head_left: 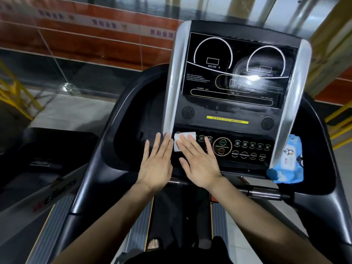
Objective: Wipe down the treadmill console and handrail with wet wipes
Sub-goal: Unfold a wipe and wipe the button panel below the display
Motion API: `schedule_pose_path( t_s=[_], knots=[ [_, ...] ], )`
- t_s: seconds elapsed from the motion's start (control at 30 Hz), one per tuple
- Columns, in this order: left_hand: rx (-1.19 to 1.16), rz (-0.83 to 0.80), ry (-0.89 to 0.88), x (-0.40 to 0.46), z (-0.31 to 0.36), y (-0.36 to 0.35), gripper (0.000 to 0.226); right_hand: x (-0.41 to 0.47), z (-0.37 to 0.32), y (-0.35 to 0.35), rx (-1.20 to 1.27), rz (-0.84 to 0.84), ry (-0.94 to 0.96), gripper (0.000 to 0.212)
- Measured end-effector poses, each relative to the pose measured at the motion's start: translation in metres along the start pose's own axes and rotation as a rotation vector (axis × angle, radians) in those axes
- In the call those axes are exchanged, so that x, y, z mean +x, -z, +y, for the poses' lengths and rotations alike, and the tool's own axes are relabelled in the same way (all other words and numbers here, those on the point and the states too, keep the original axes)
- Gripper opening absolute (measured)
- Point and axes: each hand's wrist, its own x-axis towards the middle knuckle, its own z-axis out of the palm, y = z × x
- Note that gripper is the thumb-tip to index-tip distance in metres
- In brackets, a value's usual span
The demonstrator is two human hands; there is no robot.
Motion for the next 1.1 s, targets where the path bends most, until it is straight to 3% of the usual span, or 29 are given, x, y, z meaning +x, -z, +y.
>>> schedule_pose_path(
  t_s=[0.27,0.6,0.8,1.1],
  knots=[
    [0.016,0.003,-0.084,0.024,0.056,-0.014,0.077,-0.044,0.062,0.001,0.018,0.021,-0.142,0.059],
    [-0.003,-0.015,-0.179,0.055,0.185,-0.045,0.075,-0.112,0.183,0.009,0.032,0.003,-0.334,0.064],
    [0.019,-0.032,-0.165,0.054,0.229,-0.057,0.074,-0.13,0.203,0.005,0.088,0.024,-0.341,0.065],
    [0.057,-0.057,-0.097,0.038,0.231,-0.064,0.074,-0.153,0.201,-0.011,0.113,0.065,-0.356,0.065]
  ],
)
